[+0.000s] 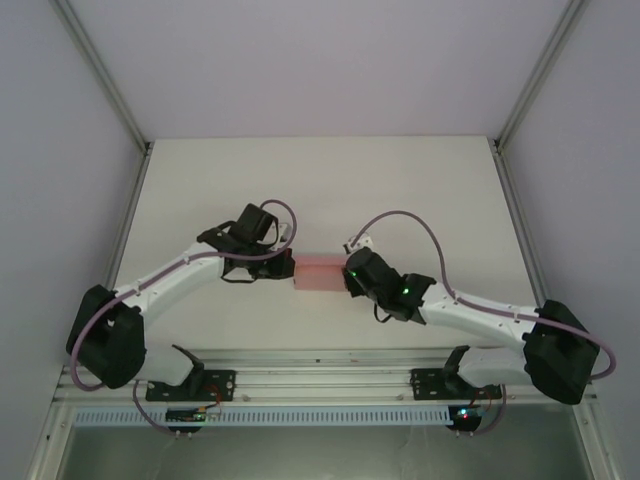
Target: Assemble paper box
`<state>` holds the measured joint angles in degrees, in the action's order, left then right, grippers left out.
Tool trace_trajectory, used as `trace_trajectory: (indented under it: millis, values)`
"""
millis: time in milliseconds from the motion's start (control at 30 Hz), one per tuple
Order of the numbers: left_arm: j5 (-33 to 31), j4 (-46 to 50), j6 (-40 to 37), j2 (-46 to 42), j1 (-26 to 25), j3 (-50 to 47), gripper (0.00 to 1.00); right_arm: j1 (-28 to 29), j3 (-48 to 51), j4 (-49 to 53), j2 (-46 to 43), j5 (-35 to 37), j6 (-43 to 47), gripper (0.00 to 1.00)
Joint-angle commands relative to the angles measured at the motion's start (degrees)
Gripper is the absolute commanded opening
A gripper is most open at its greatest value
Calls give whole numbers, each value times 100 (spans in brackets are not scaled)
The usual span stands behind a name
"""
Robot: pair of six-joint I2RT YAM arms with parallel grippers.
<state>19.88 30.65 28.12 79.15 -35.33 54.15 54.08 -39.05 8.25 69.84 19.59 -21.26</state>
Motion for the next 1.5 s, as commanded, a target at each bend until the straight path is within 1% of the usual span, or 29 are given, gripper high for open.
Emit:
trace_trajectory:
  millis: [0,33,67,133,233,300,367,467,500,567,600,633,667,700,733,767,800,833,867,933,1033,1100,1233,1333,1467]
  values:
    - [-204,270,66,105,-76,-51,0,64,-118,350,-210,-781,78,51]
    - [-178,258,71,88,-83,-5,0,18,-133,340,-309,-814,72,61]
    - [-180,249,54,75,-96,37,5,-39,-138,314,-397,-855,52,64]
    - [-235,244,44,33,-99,128,9,-216,-145,307,-554,-1033,26,75]
    - [-287,287,27,-27,-101,267,23,-504,-229,425,-666,-1210,-59,78]
    - [-321,372,-25,-109,-98,348,24,-676,-279,472,-692,-1259,-199,81]
    - [-427,444,-54,-242,-108,377,27,-854,-346,505,-682,-1375,-287,82]
    - [-640,571,-34,-527,-96,419,39,-1041,-467,545,-637,-1569,-372,82]
    - [-660,599,-22,-629,-104,417,45,-1094,-503,570,-614,-1588,-438,82]
    - [-721,646,-34,-813,-97,452,47,-1172,-562,629,-554,-1658,-467,82]
    - [-805,651,-19,-892,-90,456,50,-1179,-566,657,-529,-1658,-467,82]
    - [-890,610,12,-953,-96,451,56,-1190,-548,681,-517,-1655,-474,82]
    - [-939,534,35,-997,-77,447,68,-1203,-520,694,-507,-1652,-491,82]
    - [-937,419,62,-1021,-49,428,73,-1220,-463,682,-507,-1635,-548,82]
    - [-915,307,79,-995,-14,411,77,-1240,-405,659,-507,-1633,-596,82]
    - [-885,218,116,-943,38,435,84,-1272,-347,645,-505,-1649,-625,82]
    - [-788,585,145,-845,107,434,87,-1303,-292,629,-513,-1665,-656,82]
    - [-684,-53,156,-738,182,452,89,-1338,-253,617,-507,-1702,-662,82]
    - [-564,-166,197,-607,263,461,90,-1363,-214,585,-507,-1754,-661,82]
    - [-248,-442,273,-334,424,446,90,-1419,-117,508,-491,-1808,-661,82]
    - [149,-784,307,-2,532,365,87,-1493,16,415,-433,-1956,-657,81]
    - [288,-942,328,136,537,247,85,-1499,125,344,-389,-2038,-628,81]
    - [487,-1104,292,198,551,-84,77,-1514,349,249,-280,-2164,-597,80]
    - [744,-1438,377,188,545,-453,69,-1515,543,180,-193,-2191,-577,79]
    - [845,-1665,420,264,545,-783,46,-1539,860,-83,-99,-2278,-507,78]
